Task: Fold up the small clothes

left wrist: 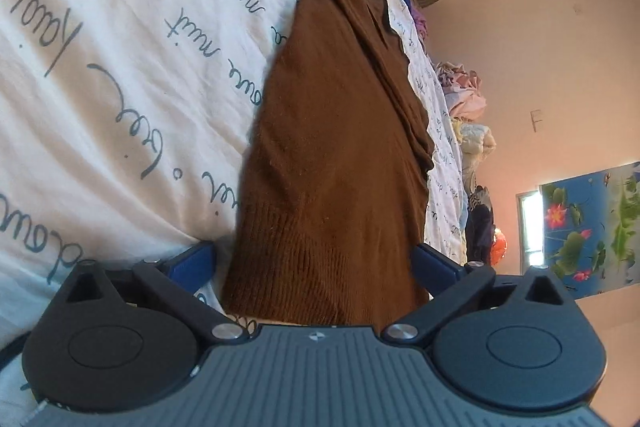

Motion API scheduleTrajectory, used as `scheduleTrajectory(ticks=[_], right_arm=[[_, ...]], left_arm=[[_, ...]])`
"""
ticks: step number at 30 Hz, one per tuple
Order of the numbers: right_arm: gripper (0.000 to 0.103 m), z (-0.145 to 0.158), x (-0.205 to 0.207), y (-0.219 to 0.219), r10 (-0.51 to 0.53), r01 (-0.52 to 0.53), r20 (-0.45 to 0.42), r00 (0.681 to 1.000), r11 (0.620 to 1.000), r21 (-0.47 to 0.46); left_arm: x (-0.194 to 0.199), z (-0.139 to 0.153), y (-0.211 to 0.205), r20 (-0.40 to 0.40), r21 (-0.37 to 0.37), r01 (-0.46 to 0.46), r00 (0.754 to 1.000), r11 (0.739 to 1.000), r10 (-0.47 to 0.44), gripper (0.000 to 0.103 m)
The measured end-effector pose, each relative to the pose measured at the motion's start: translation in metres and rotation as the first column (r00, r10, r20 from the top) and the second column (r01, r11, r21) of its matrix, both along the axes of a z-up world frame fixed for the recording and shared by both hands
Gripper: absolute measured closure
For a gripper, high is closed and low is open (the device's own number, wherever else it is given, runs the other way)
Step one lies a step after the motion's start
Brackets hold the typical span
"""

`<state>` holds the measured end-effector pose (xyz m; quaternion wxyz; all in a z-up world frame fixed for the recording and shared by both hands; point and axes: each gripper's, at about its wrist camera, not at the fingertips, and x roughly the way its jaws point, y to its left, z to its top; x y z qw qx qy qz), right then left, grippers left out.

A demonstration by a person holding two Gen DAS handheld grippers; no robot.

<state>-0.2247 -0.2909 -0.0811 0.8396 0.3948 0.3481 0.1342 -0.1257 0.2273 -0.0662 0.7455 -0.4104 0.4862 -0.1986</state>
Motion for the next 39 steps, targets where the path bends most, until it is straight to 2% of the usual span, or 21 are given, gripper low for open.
scheduleTrajectory(ticks=[1, 2, 3, 4, 6, 7, 8, 10, 15, 17, 20, 23, 27, 30, 34, 36, 39], right_arm=[[0.032, -0.002, 0.003, 0.005, 0.020, -0.020, 0.006, 1.000, 1.000, 0.005], [0.039, -0.004, 0.005, 0.009, 0.047, -0.048, 0.018, 0.999, 0.999, 0.019], [0.072, -0.007, 0.009, 0.013, 0.061, -0.061, 0.009, 0.998, 0.997, 0.042], [0.097, -0.011, 0.013, 0.017, 0.073, -0.071, -0.021, 0.997, 0.995, 0.065], [0.097, -0.008, 0.015, 0.023, 0.090, -0.090, 0.001, 0.996, 0.994, 0.059], [0.098, -0.002, 0.014, 0.027, 0.100, -0.100, 0.016, 0.995, 0.994, 0.044], [0.098, 0.002, 0.014, 0.030, 0.106, -0.107, 0.028, 0.994, 0.994, 0.038], [0.098, 0.012, 0.013, 0.032, 0.106, -0.107, 0.049, 0.993, 0.994, 0.025], [0.099, 0.048, -0.003, 0.029, 0.080, -0.078, 0.153, 0.985, 0.997, -0.016], [0.099, 0.064, -0.016, 0.029, 0.073, -0.068, 0.194, 0.978, 0.997, -0.034], [0.099, 0.070, -0.031, 0.028, 0.058, -0.054, 0.215, 0.975, 0.998, -0.026], [0.099, 0.060, -0.039, 0.026, 0.047, -0.045, 0.180, 0.983, 0.999, -0.017], [0.099, 0.016, -0.043, 0.022, 0.042, -0.040, 0.043, 0.998, 0.998, -0.051], [0.099, -0.009, -0.044, 0.015, 0.026, -0.027, -0.021, 0.999, 0.999, -0.035], [0.099, 0.009, -0.056, 0.008, 0.020, -0.020, 0.018, 1.000, 0.999, -0.041], [0.099, 0.014, -0.057, 0.005, 0.030, -0.029, 0.025, 0.999, 0.998, -0.048], [0.096, -0.008, -0.047, 0.006, 0.047, -0.053, -0.074, 0.996, 0.996, -0.075]], left_arm=[[0.001, 0.000, -0.002, 0.009, -0.009, -0.001, 1.000, 1.000, 0.001, 0.002], [0.001, -0.001, -0.004, 0.014, -0.014, -0.009, 1.000, 1.000, 0.009, 0.007], [0.000, -0.001, -0.007, 0.021, -0.008, -0.017, 1.000, 1.000, 0.017, 0.024], [0.000, -0.001, -0.011, 0.021, 0.003, -0.008, 1.000, 1.000, 0.007, 0.036], [0.002, 0.000, -0.016, 0.013, 0.016, 0.027, 1.000, 1.000, -0.027, 0.093], [0.004, -0.003, -0.015, -0.003, -0.030, 0.044, 0.999, 0.999, -0.044, 0.101], [0.004, -0.006, -0.013, -0.014, -0.068, 0.042, 0.999, 0.997, -0.043, 0.099], [0.004, -0.002, -0.011, 0.013, -0.023, 0.050, 0.999, 0.998, -0.050, 0.100], [-0.012, 0.019, 0.008, 0.081, -0.002, 0.035, 0.996, 0.999, -0.035, 0.100], [-0.021, 0.030, 0.014, 0.116, 0.031, 0.023, 0.993, 0.999, -0.026, 0.100], [-0.031, 0.031, 0.025, 0.115, 0.036, 0.006, 0.993, 0.999, -0.010, 0.100], [-0.043, 0.017, 0.034, 0.065, 0.018, -0.016, 0.998, 1.000, 0.015, 0.100], [-0.055, -0.020, 0.038, -0.015, 0.015, -0.028, 0.999, 0.999, 0.029, 0.098], [-0.059, -0.025, 0.040, -0.012, -0.002, -0.049, 0.999, 0.999, 0.049, 0.097], [-0.065, -0.013, 0.044, 0.002, 0.014, -0.046, 0.999, 0.999, 0.046, 0.097], [-0.068, -0.019, 0.048, -0.012, 0.016, -0.048, 0.999, 0.999, 0.048, 0.097], [-0.068, -0.026, 0.049, 0.002, -0.003, -0.036, 0.999, 0.999, 0.036, 0.094]])
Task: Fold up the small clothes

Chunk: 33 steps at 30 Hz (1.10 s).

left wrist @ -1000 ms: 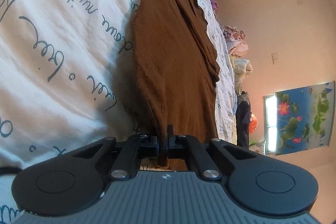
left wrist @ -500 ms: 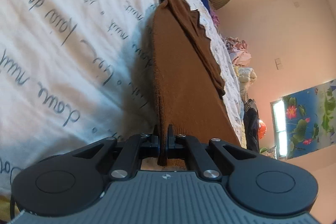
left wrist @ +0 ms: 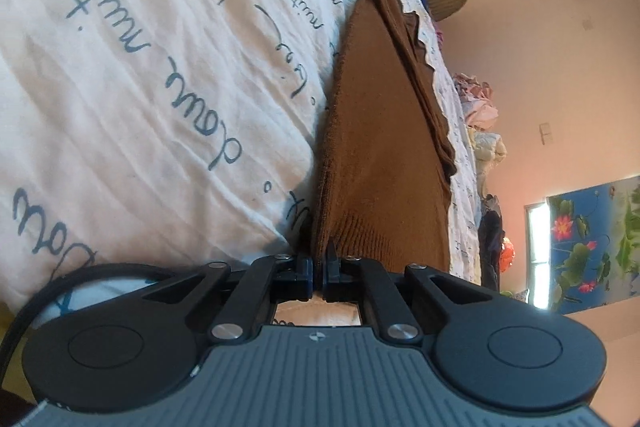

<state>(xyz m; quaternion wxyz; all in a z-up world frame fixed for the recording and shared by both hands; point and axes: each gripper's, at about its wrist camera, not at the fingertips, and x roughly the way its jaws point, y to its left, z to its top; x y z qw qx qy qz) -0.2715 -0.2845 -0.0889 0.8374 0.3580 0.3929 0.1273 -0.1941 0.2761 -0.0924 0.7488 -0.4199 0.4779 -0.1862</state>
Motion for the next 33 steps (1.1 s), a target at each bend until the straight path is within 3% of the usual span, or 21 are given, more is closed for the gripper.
scheduleTrajectory(ticks=[2, 3, 4, 6, 9, 10, 11, 12, 13, 14, 18, 25, 33], right_arm=[[0.091, 0.002, -0.004, 0.000, 0.001, -0.001, 0.013, 1.000, 1.000, 0.025], [0.078, 0.004, -0.007, 0.000, -0.005, 0.004, 0.017, 1.000, 0.999, 0.037], [0.056, 0.008, -0.009, 0.000, -0.001, -0.001, 0.039, 0.999, 0.999, 0.045], [0.031, 0.009, -0.014, 0.001, -0.018, 0.013, 0.078, 0.997, 0.998, 0.061], [0.030, 0.012, -0.012, 0.010, 0.002, -0.003, 0.086, 0.996, 1.000, 0.014], [0.030, 0.012, -0.011, 0.014, 0.008, -0.008, 0.091, 0.996, 1.000, 0.002], [0.030, 0.012, -0.011, 0.017, 0.011, -0.010, 0.097, 0.995, 1.000, -0.007], [0.043, 0.012, -0.010, 0.021, 0.014, -0.011, 0.101, 0.995, 1.000, -0.022], [0.095, 0.010, -0.008, 0.026, 0.029, -0.025, 0.081, 0.996, 0.999, -0.044], [0.098, 0.008, -0.005, 0.030, 0.043, -0.039, 0.058, 0.997, 0.997, -0.062], [0.099, 0.019, -0.008, 0.037, 0.048, -0.034, 0.119, 0.992, 0.992, -0.118], [0.099, 0.079, 0.015, 0.035, 0.080, -0.039, 0.279, 0.957, 0.988, -0.151], [0.099, 0.122, 0.096, 0.013, 0.054, -0.025, 0.384, 0.922, 0.996, -0.080]], left_arm=[[-0.001, 0.004, -0.001, 0.006, 0.014, 0.017, 1.000, 1.000, -0.018, 0.093], [0.000, 0.005, -0.002, 0.010, 0.004, 0.028, 1.000, 1.000, -0.028, 0.088], [0.001, 0.004, -0.002, 0.012, -0.007, 0.034, 0.999, 0.999, -0.034, 0.085], [0.004, 0.003, -0.001, 0.008, -0.038, 0.040, 0.999, 0.998, -0.040, 0.073], [0.007, 0.005, -0.004, 0.025, -0.078, 0.032, 0.999, 0.996, -0.030, 0.059], [0.008, 0.006, -0.007, 0.030, -0.068, 0.031, 0.999, 0.997, -0.029, 0.061], [0.008, 0.004, -0.010, 0.027, -0.055, 0.032, 0.999, 0.998, -0.030, 0.073], [0.008, 0.001, -0.010, 0.014, -0.045, 0.025, 1.000, 0.999, -0.024, 0.103], [0.007, -0.003, -0.009, -0.002, -0.039, 0.015, 1.000, 0.999, -0.015, 0.099], [0.006, -0.006, -0.008, 0.007, -0.047, 0.010, 1.000, 0.999, -0.010, 0.098], [0.001, 0.007, -0.008, 0.057, 0.004, 0.014, 0.998, 1.000, -0.014, 0.098], [0.016, 0.038, -0.008, 0.129, 0.048, 0.033, 0.991, 0.998, -0.039, 0.099], [0.087, 0.091, -0.006, 0.249, -0.022, 0.000, 0.968, 1.000, 0.006, 0.099]])
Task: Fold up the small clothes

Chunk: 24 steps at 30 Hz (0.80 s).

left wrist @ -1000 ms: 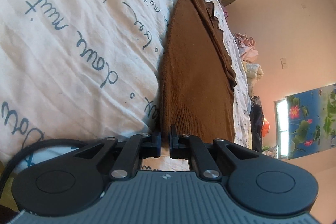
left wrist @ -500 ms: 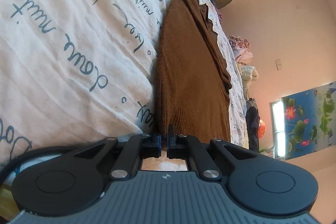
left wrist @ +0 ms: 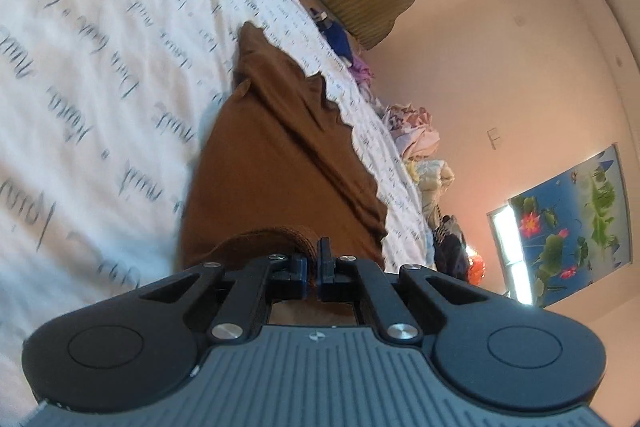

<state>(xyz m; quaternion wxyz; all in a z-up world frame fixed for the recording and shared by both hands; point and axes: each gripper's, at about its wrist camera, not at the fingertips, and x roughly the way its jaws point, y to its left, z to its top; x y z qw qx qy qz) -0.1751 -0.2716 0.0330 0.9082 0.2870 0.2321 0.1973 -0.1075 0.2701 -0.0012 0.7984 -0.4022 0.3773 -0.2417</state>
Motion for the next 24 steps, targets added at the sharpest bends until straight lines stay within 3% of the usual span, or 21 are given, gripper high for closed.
scheduleTrajectory(ticks=[6, 15, 24], right_arm=[[0.099, -0.001, 0.084, -0.034, -0.042, 0.043, -0.018, 0.999, 0.997, 0.066], [0.099, -0.032, 0.225, -0.070, -0.070, 0.088, -0.157, 0.985, 0.990, 0.113], [0.099, -0.058, 0.334, -0.077, -0.078, 0.111, -0.288, 0.955, 0.989, 0.101]], left_arm=[[0.093, 0.018, -0.026, 0.054, -0.022, -0.001, 0.999, 1.000, 0.002, 0.099], [0.237, 0.003, -0.061, 0.000, -0.032, -0.041, 0.999, 0.999, 0.041, 0.099], [0.321, -0.013, -0.069, -0.065, 0.041, -0.089, 0.994, 0.995, 0.092, 0.099]])
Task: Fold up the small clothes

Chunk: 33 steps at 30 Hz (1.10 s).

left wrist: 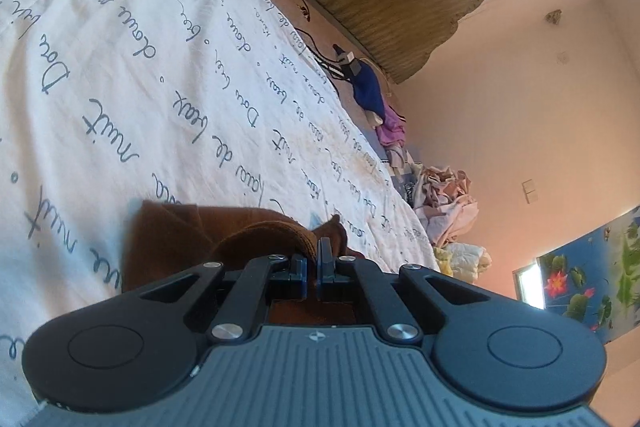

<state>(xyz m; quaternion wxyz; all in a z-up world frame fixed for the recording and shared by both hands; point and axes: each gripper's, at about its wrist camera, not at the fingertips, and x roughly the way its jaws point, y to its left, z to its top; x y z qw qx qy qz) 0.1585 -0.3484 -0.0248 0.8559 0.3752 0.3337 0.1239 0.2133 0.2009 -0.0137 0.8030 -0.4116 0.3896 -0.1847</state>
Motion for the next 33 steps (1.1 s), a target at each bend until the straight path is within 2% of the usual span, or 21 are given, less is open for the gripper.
scheduleTrajectory(ticks=[5, 7, 9, 11, 13, 14, 15, 17, 19, 21, 22, 23, 24, 25, 26, 27, 28, 29, 30, 31, 33], right_arm=[[0.099, -0.030, 0.035, 0.003, -0.021, 0.018, -0.075, 0.997, 0.999, -0.038], [0.097, -0.043, 0.044, 0.011, -0.007, -0.010, -0.143, 0.990, 0.993, -0.115], [0.097, -0.050, 0.045, 0.009, -0.001, -0.012, -0.155, 0.988, 0.996, -0.087], [0.092, -0.037, 0.039, 0.002, -0.032, 0.020, -0.147, 0.989, 0.996, -0.086], [0.060, -0.009, 0.024, 0.002, -0.074, 0.053, -0.088, 0.993, 0.975, -0.214], [0.053, 0.005, 0.015, 0.005, -0.065, 0.050, -0.042, 0.997, 0.958, -0.283], [0.049, 0.017, 0.005, 0.011, -0.035, 0.036, 0.009, 0.999, 0.944, -0.327], [0.049, 0.028, -0.010, 0.024, 0.079, -0.054, 0.067, 0.995, 0.945, -0.323], [0.049, 0.026, -0.012, 0.049, 0.149, -0.119, 0.059, 0.987, 0.927, -0.357], [0.049, 0.016, -0.010, 0.077, 0.232, -0.193, 0.053, 0.971, 0.901, -0.389], [0.051, 0.006, -0.008, 0.093, 0.277, -0.238, 0.036, 0.960, 0.880, -0.411], [0.051, -0.004, -0.005, 0.107, 0.295, -0.268, -0.020, 0.955, 0.835, -0.481], [0.051, -0.017, -0.001, 0.118, 0.291, -0.288, -0.088, 0.953, 0.774, -0.563], [0.050, -0.032, -0.001, 0.122, 0.284, -0.298, -0.125, 0.951, 0.727, -0.619], [0.050, -0.032, -0.006, 0.116, 0.294, -0.282, -0.084, 0.952, 0.739, -0.612], [0.050, -0.028, -0.006, 0.109, 0.273, -0.278, -0.100, 0.957, 0.759, -0.589], [0.050, -0.019, -0.012, 0.103, 0.238, -0.257, -0.111, 0.965, 0.773, -0.580], [0.049, -0.008, -0.021, 0.101, 0.232, -0.242, -0.097, 0.968, 0.760, -0.604], [0.048, 0.004, -0.034, 0.102, 0.252, -0.237, -0.068, 0.965, 0.739, -0.631], [0.048, 0.015, -0.049, 0.103, 0.268, -0.229, -0.036, 0.963, 0.736, -0.637], [0.048, 0.024, -0.078, 0.106, 0.321, -0.259, -0.008, 0.947, 0.750, -0.608]], left_arm=[[0.034, -0.027, -0.004, -0.074, 0.048, 0.005, 0.997, 0.999, -0.002, 0.099], [0.048, -0.045, -0.009, -0.126, 0.098, 0.025, 0.992, 0.995, -0.013, 0.098], [0.055, -0.053, -0.007, -0.141, 0.116, 0.014, 0.990, 0.993, 0.003, 0.090], [0.055, -0.042, -0.002, -0.112, 0.144, -0.019, 0.993, 0.989, 0.035, 0.085], [0.045, -0.011, -0.005, -0.016, 0.316, -0.069, 0.997, 0.946, 0.078, 0.052], [0.038, 0.003, -0.008, 0.042, 0.383, -0.087, 0.996, 0.920, 0.076, 0.028], [0.027, 0.019, -0.014, 0.115, 0.428, -0.093, 0.992, 0.899, 0.049, 0.021], [0.005, 0.034, -0.028, 0.161, 0.403, -0.030, 0.986, 0.915, -0.039, 0.022], [-0.011, 0.032, -0.048, 0.154, 0.357, 0.059, 0.981, 0.932, -0.121, 0.022], [-0.023, 0.020, -0.076, 0.119, 0.353, 0.140, 0.974, 0.925, -0.192, 0.022], [-0.023, 0.010, -0.085, 0.099, 0.369, 0.172, 0.970, 0.914, -0.222, 0.021], [-0.023, -0.007, -0.097, 0.068, 0.431, 0.193, 0.967, 0.881, -0.245, 0.019], [-0.021, -0.022, -0.104, 0.053, 0.515, 0.189, 0.967, 0.836, -0.250, 0.027], [-0.021, -0.028, -0.105, 0.098, 0.561, 0.160, 0.961, 0.812, -0.258, 0.028], [-0.023, -0.026, -0.105, 0.124, 0.595, 0.146, 0.955, 0.791, -0.269, 0.028], [-0.024, -0.019, -0.103, 0.106, 0.616, 0.137, 0.961, 0.776, -0.254, 0.029], [-0.031, -0.009, -0.098, 0.086, 0.610, 0.120, 0.973, 0.783, -0.216, 0.027], [-0.042, 0.001, -0.093, 0.097, 0.590, 0.123, 0.971, 0.798, -0.221, 0.016], [-0.060, 0.012, -0.089, 0.132, 0.558, 0.143, 0.957, 0.818, -0.257, 0.004], [-0.079, 0.020, -0.089, 0.169, 0.545, 0.162, 0.940, 0.823, -0.297, 0.002], [-0.111, 0.023, -0.093, 0.190, 0.578, 0.180, 0.919, 0.796, -0.346, 0.000]])
